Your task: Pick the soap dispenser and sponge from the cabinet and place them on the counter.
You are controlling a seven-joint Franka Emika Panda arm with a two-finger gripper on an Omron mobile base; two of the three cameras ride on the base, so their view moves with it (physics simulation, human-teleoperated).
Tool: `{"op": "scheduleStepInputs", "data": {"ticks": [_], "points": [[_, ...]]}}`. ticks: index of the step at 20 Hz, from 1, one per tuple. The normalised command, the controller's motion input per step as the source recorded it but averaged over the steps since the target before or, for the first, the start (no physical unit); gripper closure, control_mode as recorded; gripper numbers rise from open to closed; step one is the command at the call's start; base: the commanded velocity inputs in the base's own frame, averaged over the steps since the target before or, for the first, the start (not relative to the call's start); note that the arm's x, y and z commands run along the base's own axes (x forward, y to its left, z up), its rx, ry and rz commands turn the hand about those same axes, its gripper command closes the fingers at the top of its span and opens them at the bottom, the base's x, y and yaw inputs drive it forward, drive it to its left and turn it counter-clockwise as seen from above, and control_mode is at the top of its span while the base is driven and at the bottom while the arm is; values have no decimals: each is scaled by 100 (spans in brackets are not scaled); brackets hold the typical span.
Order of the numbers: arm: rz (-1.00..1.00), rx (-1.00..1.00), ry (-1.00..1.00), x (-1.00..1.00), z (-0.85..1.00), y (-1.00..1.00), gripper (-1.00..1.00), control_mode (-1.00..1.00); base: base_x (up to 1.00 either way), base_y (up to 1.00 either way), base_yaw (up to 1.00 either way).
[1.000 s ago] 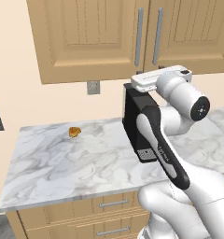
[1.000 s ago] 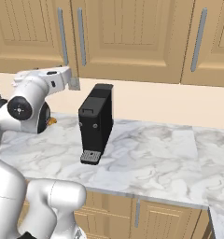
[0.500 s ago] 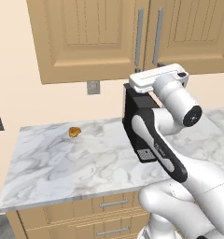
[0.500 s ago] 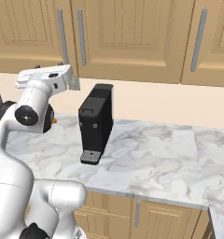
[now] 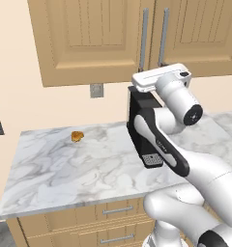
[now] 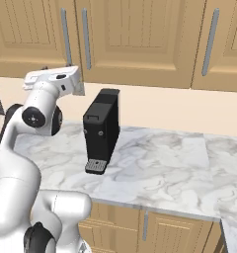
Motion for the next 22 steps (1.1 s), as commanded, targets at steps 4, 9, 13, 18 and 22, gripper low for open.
{"op": "scheduleStepInputs", "data": {"ticks": [4,9,13,18,22], "points": [[-5,0,0,31,7,0,-100,-100,0,0,0],[-5,1,0,37,7,0,-100,-100,0,0,0],[-4,3,0,44,5,0,-100,-100,0,0,0],[-3,5,0,50,2,0,-100,-100,0,0,0],[-3,4,0,52,0,0,-100,-100,0,0,0]]}}
